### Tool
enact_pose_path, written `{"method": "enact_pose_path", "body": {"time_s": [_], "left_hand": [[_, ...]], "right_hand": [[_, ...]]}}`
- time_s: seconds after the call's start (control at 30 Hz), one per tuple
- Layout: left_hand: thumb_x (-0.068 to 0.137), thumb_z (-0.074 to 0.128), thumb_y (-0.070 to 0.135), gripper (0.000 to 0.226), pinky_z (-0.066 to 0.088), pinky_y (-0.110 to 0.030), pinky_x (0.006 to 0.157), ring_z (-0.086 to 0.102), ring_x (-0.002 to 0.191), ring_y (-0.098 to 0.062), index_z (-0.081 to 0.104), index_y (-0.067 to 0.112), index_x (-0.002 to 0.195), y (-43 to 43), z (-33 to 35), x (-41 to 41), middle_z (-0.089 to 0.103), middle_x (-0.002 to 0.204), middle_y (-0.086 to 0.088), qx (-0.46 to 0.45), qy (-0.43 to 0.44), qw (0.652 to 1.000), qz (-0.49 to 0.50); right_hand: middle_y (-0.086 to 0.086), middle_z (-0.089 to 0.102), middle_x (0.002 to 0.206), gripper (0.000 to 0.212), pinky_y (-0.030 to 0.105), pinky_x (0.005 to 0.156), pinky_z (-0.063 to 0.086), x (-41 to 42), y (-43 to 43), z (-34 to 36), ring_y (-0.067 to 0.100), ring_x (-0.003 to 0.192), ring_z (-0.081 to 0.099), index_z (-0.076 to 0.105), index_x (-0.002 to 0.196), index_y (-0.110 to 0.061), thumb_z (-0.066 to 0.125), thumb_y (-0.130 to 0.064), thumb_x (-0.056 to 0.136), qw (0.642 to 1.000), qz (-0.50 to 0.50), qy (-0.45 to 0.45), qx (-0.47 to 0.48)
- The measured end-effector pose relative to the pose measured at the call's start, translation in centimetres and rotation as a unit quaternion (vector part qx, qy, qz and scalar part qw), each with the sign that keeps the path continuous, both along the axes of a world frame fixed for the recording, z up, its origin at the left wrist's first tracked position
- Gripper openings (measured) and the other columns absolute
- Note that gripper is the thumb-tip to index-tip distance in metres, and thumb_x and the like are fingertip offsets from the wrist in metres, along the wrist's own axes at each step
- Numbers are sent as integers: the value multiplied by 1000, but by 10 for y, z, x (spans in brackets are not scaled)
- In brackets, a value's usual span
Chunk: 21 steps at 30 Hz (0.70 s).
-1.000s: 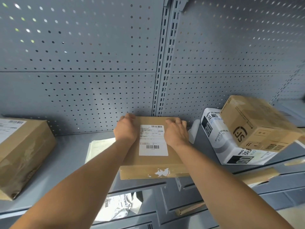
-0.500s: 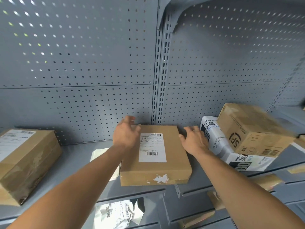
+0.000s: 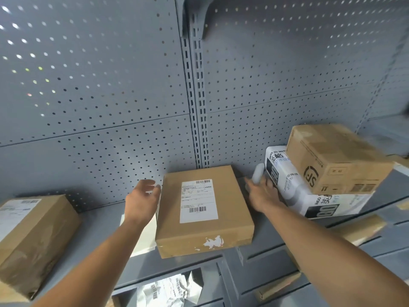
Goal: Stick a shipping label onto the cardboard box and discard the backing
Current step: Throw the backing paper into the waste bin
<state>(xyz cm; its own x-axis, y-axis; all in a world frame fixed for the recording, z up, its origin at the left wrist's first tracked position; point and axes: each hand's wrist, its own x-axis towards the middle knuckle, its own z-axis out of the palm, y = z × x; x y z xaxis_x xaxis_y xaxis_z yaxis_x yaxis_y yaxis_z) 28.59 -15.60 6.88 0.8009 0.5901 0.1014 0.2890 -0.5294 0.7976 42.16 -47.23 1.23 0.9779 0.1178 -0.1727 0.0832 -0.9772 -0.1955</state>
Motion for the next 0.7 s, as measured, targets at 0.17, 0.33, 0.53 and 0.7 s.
{"method": "enact_pose_path", "body": {"time_s": [0.17,0.33,0.53,0.7], "left_hand": [[96,58,25,16,44,-33,87,61,100,-16,71,22,107,10,-8,-9,70,105,7,-10,-10,1000,2],[96,56,18,18,44,-32,82,66,86,-9,73,21,104,15,-8,-7,72,102,6,-34,-15,998,-46],[98,57,14,15,45,-27,85,66,97,-19,71,20,100,10,-3,3,72,102,4,-58,-67,986,-141],[98,54,8,21,50,-18,88,67,88,-9,72,16,106,-11,7,10,73,98,5,-91,-130,966,-202]], "right_hand": [[17,58,132,36,47,95,51,1,9,-2,40,120,57,57,134,-7,46,-12,100,995,-32,-90,2],[18,64,120,30,44,85,52,-23,4,1,38,107,68,58,118,-5,51,5,91,989,-55,-135,31],[13,66,121,45,46,82,55,-70,-9,18,40,105,67,49,136,-20,60,-11,93,972,-105,-197,69],[15,68,125,69,48,84,56,-122,-20,43,40,111,67,32,156,-25,64,-21,95,959,-143,-221,107]]}}
